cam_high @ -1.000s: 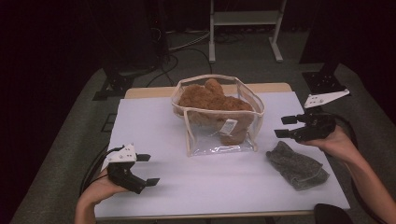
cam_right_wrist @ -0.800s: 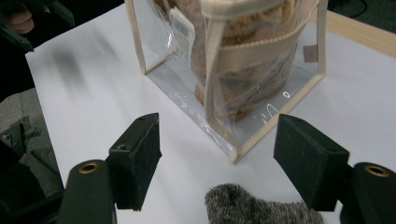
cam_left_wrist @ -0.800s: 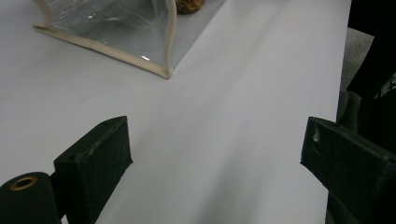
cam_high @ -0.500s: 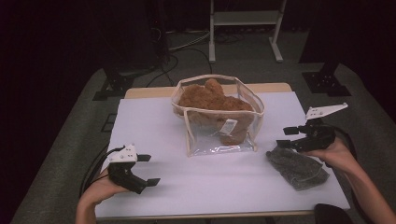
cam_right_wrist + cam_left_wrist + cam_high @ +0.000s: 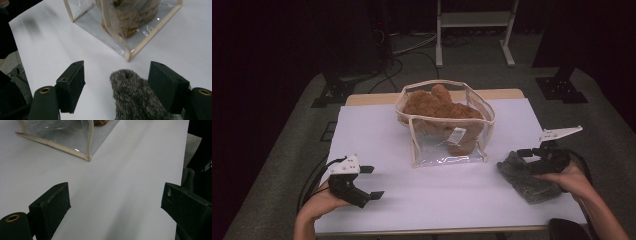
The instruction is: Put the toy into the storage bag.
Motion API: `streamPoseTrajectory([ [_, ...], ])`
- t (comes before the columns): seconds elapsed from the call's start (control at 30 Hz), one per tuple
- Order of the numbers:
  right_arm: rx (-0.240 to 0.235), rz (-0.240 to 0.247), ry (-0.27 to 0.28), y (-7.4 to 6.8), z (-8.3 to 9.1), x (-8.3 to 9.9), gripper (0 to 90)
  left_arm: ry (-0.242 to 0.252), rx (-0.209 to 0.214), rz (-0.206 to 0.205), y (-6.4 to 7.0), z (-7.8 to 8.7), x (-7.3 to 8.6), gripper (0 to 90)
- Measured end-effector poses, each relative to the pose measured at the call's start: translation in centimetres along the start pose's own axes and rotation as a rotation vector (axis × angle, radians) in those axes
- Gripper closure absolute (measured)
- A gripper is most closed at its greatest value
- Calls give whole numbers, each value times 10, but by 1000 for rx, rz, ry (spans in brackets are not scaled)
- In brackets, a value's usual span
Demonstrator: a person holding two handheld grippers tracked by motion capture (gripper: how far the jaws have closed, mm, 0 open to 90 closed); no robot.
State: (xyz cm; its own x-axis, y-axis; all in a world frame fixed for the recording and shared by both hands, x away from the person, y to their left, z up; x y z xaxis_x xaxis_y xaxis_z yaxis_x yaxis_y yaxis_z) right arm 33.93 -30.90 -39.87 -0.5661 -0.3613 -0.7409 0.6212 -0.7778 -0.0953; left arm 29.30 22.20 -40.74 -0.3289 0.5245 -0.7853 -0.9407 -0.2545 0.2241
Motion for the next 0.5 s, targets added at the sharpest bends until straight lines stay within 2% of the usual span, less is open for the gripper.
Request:
streamPoseTrajectory([
  [0.3,-8,-26,13,-1,-1,15,281,-1,-6,-3,1,1,-1,75],
  [0.5,0,-26,24,-4,-1,20,272,1,-10,-5,1,1,-1,75],
])
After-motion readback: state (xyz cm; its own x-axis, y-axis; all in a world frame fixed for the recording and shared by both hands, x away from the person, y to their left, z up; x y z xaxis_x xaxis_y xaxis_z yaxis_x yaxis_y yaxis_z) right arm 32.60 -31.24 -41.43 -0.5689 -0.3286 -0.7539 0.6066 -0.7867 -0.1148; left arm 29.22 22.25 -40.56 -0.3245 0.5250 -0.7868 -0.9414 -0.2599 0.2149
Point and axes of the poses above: each handheld gripper's, and its own axes: z roughly backward along the jaws, x roughly out of its underside, y roughly to its right, the point moved 3 cm from there along -z, roughly forward along the jaws, and after that the axes turned 15 degrees about x, right-handed, at the moved point
